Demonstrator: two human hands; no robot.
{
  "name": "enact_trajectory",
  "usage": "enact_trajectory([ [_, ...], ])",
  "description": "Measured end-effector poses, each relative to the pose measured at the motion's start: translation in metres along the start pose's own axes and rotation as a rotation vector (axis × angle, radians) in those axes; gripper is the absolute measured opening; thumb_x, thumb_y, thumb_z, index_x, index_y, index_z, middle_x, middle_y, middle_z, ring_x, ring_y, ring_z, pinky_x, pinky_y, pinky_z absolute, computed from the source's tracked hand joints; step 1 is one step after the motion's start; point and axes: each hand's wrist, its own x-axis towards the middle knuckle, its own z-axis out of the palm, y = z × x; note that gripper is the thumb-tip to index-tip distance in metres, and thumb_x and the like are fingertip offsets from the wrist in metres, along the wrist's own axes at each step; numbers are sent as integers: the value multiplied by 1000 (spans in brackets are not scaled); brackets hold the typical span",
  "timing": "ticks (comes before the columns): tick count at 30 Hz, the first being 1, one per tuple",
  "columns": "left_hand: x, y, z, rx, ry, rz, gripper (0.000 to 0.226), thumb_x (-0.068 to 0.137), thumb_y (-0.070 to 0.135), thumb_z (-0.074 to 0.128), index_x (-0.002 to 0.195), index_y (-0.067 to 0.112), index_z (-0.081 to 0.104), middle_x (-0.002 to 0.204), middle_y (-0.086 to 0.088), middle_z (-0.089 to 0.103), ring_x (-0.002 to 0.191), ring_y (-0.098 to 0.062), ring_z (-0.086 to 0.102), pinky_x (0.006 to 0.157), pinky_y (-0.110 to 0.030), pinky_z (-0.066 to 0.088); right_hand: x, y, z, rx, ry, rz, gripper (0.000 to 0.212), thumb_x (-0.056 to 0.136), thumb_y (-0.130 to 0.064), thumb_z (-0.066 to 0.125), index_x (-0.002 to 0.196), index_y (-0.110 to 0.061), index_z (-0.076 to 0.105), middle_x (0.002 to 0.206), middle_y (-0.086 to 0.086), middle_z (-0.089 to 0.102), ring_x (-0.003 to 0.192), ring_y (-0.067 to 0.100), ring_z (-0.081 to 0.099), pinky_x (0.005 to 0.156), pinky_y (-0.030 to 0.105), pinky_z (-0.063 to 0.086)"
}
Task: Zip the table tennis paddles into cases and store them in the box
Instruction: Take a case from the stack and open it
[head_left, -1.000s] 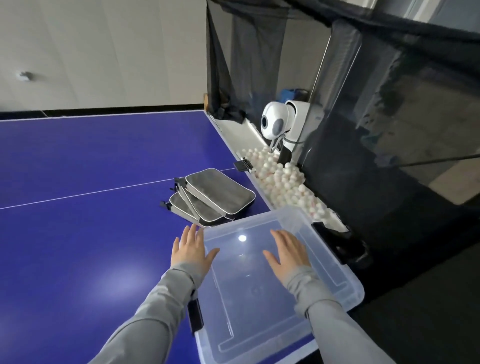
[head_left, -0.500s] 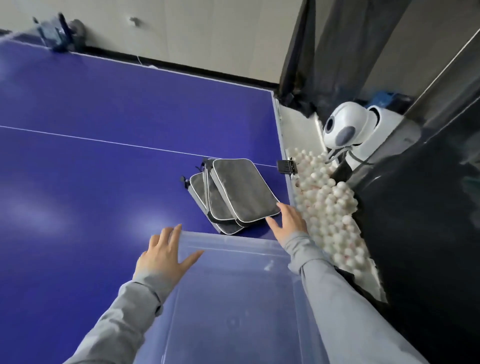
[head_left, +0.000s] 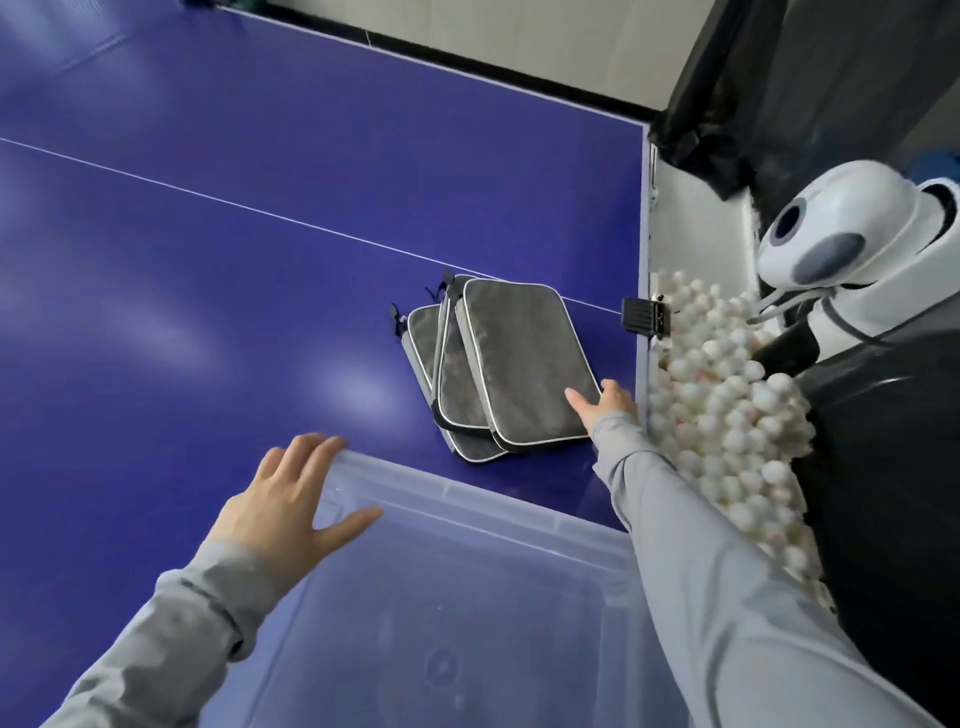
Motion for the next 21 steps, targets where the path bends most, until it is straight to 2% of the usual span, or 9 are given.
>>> enact_trajectory([
  [3,-1,1,-1,-2,6,3,106,59,93,7,131,25,46,126,13,46,111,-15,47,50,-30,48,14,2,8,72,-16,-3,78,79,-49,65,136,-4,36,136,20,43,127,35,41,106,39,32],
  [8,1,5,-5,-47,13,13,102,66,90,11,124,20,56,118,8,55,101,-20,55,42,-29,47,26,7,13,192,-2,-21,88,70,-46,76,138,-7,35,138,16,39,128,30,39,105,34,31],
  [12,1,6,-6,-32,2,10,103,65,91,10,125,21,55,119,8,55,102,-20,55,42,-29,47,25,7,13,302,76,-69,83,65,-37,82,131,-11,40,131,14,41,121,29,44,100,32,35],
  [17,0,7,-8,-29,0,13,104,64,91,9,126,20,55,119,8,54,103,-19,55,42,-30,47,21,-2,4,342,137,-118,77,62,-33,84,123,-12,43,126,13,47,113,29,49,96,36,38],
  [21,0,7,-8,-28,-1,17,109,62,92,4,128,20,53,122,8,53,106,-19,54,46,-33,51,13,-12,-8,428,180,-175,68,64,-25,83,119,-9,47,121,15,52,110,30,52,98,37,42],
])
